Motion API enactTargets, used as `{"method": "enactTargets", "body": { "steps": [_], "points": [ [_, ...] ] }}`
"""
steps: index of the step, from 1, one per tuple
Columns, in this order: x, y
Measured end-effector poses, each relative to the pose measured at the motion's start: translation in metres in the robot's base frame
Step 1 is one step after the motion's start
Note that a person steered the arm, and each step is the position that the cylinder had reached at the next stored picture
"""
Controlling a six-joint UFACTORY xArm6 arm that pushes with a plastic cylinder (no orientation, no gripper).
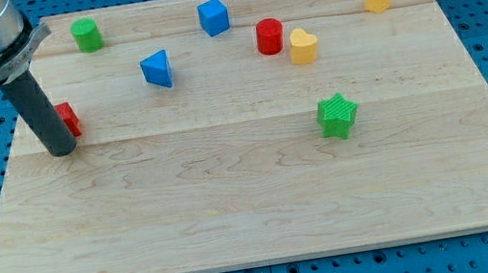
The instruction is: Slide the red circle to the center right
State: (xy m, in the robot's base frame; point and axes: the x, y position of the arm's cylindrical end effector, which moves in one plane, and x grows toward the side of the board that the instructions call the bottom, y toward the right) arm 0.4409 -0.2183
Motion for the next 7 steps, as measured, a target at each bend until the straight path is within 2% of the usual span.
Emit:
{"method": "enactTargets", "body": {
  "steps": [2,4,5,6,7],
  "points": [
    [-0.003,0.0],
    [0.037,0.082],
    [0.036,0.092],
    [0.026,0.092],
    [-0.007,0.096]
  ]
}}
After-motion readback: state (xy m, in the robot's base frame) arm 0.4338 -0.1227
